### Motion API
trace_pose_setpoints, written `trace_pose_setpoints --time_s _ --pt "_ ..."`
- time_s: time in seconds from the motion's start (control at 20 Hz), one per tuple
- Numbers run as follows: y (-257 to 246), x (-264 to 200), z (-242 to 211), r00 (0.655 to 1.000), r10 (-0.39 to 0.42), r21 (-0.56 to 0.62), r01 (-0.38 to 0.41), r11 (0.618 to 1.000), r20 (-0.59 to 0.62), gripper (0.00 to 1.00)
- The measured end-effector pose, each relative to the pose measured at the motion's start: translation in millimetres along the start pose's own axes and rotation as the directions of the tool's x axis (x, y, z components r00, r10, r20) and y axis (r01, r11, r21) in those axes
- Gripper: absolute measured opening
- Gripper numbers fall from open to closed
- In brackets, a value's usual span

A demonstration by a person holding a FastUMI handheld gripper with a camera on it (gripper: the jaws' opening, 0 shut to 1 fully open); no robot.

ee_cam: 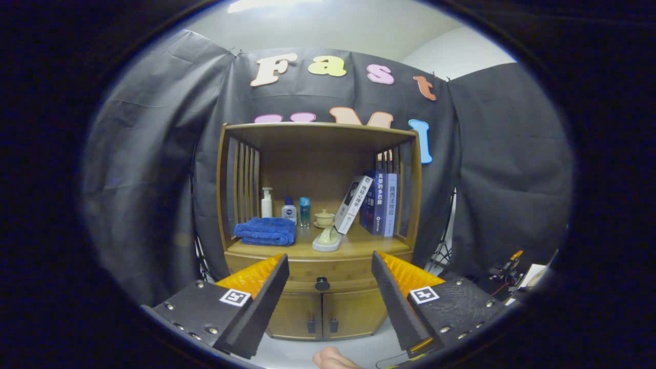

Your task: Pull open the drawer, take out the items inside it, and place them on the countertop above the cabinet.

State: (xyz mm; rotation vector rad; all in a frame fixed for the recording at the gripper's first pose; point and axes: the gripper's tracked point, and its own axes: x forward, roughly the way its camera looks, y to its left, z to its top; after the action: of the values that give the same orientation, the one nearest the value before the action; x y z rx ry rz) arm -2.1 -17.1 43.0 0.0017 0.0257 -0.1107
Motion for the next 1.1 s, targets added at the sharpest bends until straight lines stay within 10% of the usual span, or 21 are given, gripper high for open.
trace_pose_setpoints --time_s 1.1 --pt "9 -26 6 1.0 0.03 0.064 -0.029 0.998 -0.007 0.99"
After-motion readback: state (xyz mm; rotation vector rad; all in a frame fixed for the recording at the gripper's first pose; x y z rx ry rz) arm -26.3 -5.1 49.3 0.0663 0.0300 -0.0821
